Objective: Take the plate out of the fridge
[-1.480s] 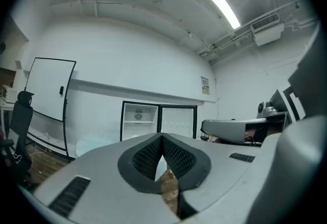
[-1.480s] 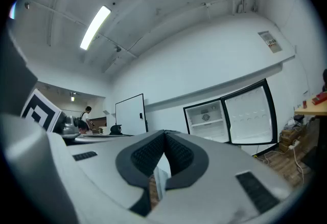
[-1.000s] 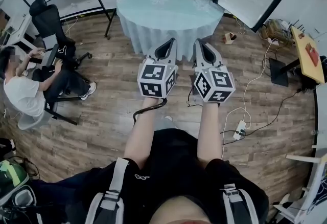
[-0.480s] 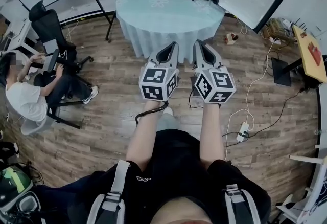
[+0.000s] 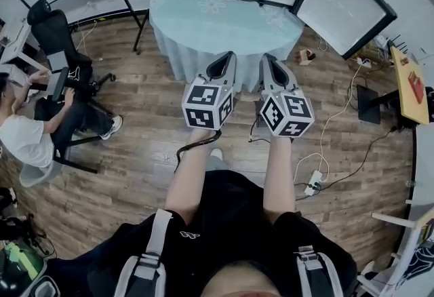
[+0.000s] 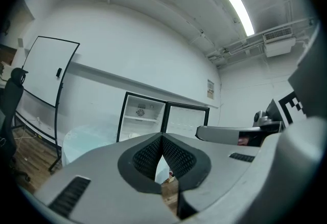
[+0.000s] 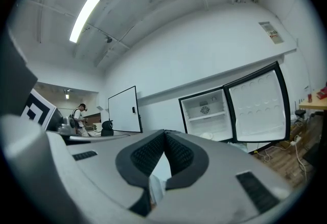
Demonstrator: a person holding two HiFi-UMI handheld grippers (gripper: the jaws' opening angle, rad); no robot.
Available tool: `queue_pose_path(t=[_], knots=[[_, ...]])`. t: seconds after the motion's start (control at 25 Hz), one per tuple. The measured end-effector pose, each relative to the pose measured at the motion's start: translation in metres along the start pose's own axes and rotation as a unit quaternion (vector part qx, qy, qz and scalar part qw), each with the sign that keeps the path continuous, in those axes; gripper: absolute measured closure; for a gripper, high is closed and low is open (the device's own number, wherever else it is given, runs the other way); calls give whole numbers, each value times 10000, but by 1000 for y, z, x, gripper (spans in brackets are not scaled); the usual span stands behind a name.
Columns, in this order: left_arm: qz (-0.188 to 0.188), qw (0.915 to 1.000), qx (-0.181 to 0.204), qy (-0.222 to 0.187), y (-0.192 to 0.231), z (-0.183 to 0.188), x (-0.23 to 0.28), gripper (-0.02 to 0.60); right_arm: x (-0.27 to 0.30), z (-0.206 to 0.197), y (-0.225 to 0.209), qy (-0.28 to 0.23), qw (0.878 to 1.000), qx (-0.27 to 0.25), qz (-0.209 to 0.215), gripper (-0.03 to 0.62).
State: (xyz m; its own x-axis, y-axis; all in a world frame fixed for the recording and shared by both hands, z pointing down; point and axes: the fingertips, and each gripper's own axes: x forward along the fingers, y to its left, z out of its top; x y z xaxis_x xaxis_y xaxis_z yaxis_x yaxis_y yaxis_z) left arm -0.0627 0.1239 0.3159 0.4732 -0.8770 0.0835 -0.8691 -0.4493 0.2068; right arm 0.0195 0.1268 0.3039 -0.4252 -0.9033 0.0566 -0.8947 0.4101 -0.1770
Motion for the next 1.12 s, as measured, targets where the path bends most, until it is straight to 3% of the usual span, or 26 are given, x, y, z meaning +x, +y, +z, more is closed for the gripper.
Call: queue_pose_path(t=[0.6,1.12], knots=[[-464,9981,-378,-156,50,32,87,580,65,34,-52,-80,9971,-275,-703,589],[-322,9974,-586,283,94,11,144,580,145,21,-68,259,9969,-595,-451,589]])
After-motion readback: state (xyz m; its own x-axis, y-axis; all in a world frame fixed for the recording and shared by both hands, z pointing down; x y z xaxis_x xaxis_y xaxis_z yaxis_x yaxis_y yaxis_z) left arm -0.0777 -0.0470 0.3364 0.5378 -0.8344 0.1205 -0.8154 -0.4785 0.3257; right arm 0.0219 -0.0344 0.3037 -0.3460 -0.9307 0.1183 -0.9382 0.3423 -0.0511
